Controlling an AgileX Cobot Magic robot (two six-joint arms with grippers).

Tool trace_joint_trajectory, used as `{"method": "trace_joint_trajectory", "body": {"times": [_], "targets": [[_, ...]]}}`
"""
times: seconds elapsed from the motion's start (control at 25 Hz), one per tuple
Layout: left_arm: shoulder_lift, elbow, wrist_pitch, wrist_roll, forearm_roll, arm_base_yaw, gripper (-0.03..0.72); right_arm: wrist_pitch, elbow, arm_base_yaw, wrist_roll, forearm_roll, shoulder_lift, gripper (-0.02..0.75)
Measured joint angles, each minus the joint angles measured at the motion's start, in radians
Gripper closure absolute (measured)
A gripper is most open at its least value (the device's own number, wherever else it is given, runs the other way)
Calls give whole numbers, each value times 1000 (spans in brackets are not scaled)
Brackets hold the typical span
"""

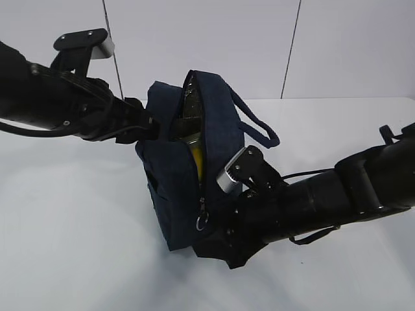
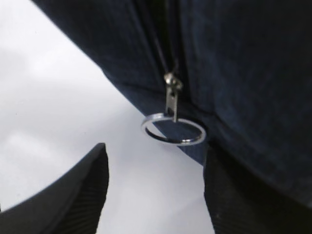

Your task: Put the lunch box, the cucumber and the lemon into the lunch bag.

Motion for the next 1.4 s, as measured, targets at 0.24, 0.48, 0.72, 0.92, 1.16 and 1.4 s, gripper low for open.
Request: {"method": "trace_joint_trajectory", "body": {"times": [0.24, 0.48, 0.72, 0.92, 1.16, 1.4], "targets": [[0, 0, 0, 0, 0, 0, 326, 13, -27, 0, 21, 0, 0, 265], [0, 0, 0, 0, 0, 0, 326, -41, -46, 4, 21, -2, 0, 265], [0, 0, 0, 0, 0, 0, 326, -130, -71, 4, 32, -4, 2, 265], [0, 0, 0, 0, 0, 0, 326, -173, -79, 4, 51, 0, 2, 292], [0, 0, 0, 0, 2, 0, 326, -183, -79, 4, 64, 2, 2, 393], [0, 0, 1, 0, 2, 0, 326, -188, -79, 4, 78, 4, 2, 443]]}}
